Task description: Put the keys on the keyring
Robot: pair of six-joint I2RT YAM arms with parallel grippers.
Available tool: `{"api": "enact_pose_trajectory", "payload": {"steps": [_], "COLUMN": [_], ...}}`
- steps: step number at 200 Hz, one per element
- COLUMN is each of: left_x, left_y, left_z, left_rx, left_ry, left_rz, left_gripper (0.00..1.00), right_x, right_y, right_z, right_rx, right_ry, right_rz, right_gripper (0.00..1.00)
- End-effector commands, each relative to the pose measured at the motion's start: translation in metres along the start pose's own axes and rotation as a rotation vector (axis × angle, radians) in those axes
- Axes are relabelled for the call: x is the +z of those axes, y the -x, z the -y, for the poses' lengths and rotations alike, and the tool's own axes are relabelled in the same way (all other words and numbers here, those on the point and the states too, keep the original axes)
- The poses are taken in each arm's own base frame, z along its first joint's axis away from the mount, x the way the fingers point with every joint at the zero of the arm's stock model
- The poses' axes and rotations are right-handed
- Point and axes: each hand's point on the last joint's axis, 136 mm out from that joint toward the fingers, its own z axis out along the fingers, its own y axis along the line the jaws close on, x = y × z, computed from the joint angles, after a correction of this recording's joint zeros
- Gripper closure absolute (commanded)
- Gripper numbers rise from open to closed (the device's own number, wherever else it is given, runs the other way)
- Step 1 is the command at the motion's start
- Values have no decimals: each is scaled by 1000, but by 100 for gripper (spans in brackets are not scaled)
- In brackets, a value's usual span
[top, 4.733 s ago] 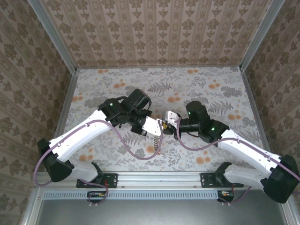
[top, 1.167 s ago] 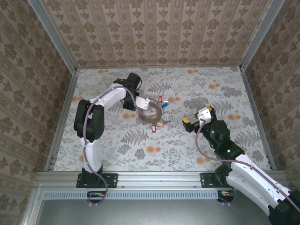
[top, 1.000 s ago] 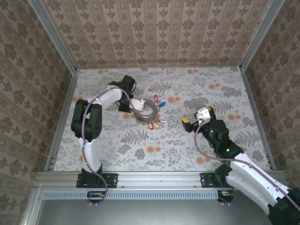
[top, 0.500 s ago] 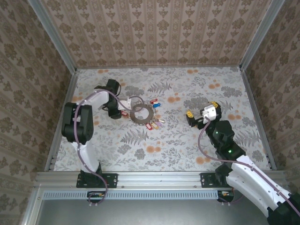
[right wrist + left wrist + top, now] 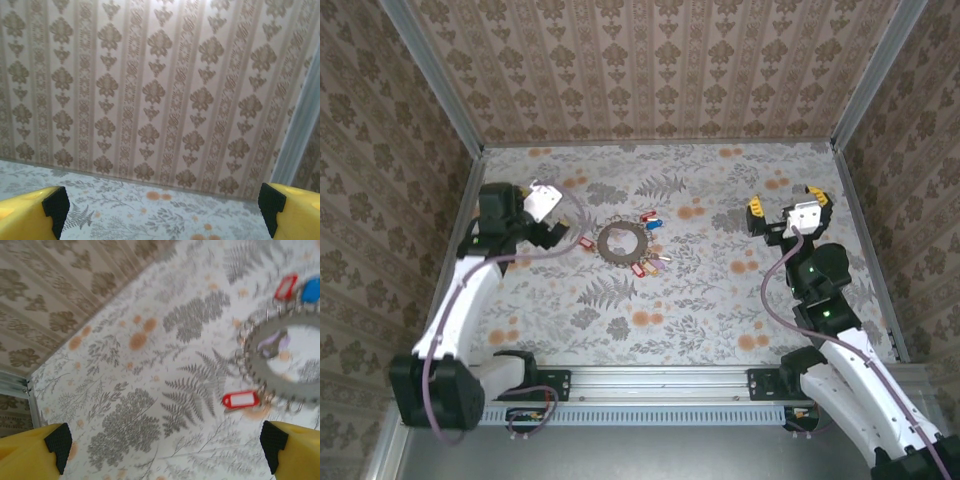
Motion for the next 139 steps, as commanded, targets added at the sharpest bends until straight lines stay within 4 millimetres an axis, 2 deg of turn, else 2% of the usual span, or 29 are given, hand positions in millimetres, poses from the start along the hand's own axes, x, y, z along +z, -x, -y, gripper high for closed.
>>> {"api": "enact_pose_trajectory", "payload": {"steps": [1,24,35,44,45,59,83,103,130,139], "left_x": [3,14,23,27,29,38,53,70,91,92], "left_y": [-7,-42,-65,-75,-82,-95,-91,-86,-110,-118], "left_z": [8,9,9,5,8,8,-4,-14,-30,-35], "left_rx": [-191,-290,-358,-416,-423,-441,-422,-404,-478,-507], "left_ry": [33,136,177,227,224,251,264,261,288,299], "left_rz": [134,183,176,200,184,162,153,144,130,129], "left_gripper": [0,0,0,0,0,0,0,0,0,0], "right_x": [3,4,7,9,9,16,36,45,46,49], "right_y": [-46,-91,-114,-134,-137,-156,-182,-199,-213,-228], "right_z": [-5,-8,-10,-11,-11,-5,-11,-26,-14,-10], "right_rx": [80,96,73,29,26,20,35,47,92,111], "right_ry": [52,85,89,89,86,49,76,128,72,55], "right_rz": [-101,-163,-219,-255,-260,-291,-325,-357,-338,-378], "right_gripper": [0,0,0,0,1,0,0,0,1,0]}}
